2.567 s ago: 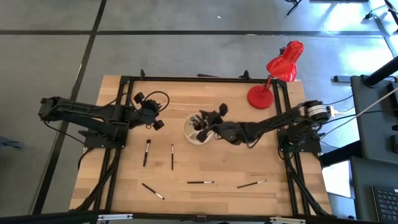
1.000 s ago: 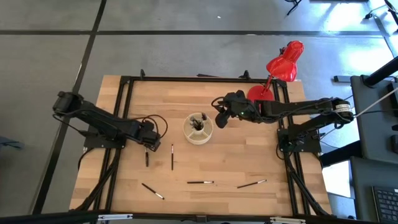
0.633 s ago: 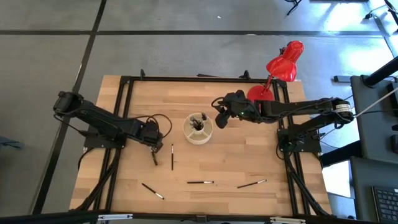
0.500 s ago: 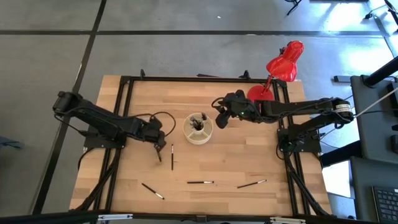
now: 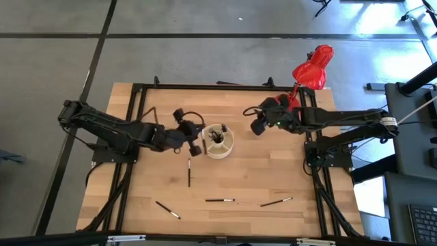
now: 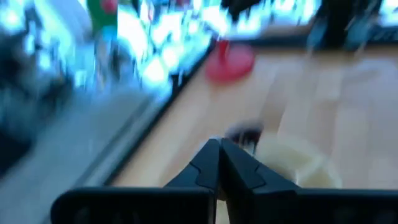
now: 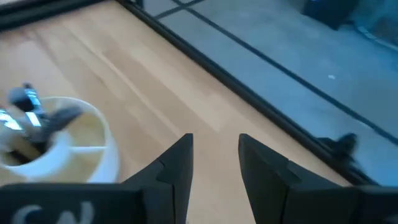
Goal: Put items in baskets/containers
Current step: Put the powder brush into the white organizer, then put the eyeshadow brush into the white organizer
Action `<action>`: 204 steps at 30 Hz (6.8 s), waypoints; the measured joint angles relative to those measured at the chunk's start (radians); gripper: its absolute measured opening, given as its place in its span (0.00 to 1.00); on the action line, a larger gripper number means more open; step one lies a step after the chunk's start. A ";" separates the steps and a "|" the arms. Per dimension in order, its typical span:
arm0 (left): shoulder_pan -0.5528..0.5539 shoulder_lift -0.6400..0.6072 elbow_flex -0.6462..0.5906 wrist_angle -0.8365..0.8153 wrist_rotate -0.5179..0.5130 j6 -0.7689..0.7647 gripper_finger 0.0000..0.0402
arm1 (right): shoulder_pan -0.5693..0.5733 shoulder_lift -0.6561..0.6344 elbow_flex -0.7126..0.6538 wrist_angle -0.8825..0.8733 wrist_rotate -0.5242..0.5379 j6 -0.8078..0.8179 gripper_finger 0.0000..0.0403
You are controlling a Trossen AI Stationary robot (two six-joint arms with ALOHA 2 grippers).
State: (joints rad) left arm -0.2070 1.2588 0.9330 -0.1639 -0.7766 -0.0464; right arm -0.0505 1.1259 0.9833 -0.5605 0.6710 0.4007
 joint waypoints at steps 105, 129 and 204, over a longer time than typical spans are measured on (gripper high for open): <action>-0.077 0.642 0.328 -0.913 0.333 -1.264 0.54 | -0.112 0.005 -0.060 -0.141 -0.088 0.148 0.32; -0.099 0.664 0.205 -0.804 0.374 -1.361 0.32 | -0.117 0.004 -0.058 -0.102 -0.105 0.115 0.32; -0.203 0.538 0.354 -1.093 -0.449 0.433 0.01 | -0.116 0.004 -0.058 -0.086 -0.149 0.064 0.32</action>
State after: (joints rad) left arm -0.4104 1.7969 1.2866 -1.2567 -1.2257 0.3869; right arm -0.1669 1.1297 0.9253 -0.6469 0.5220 0.4648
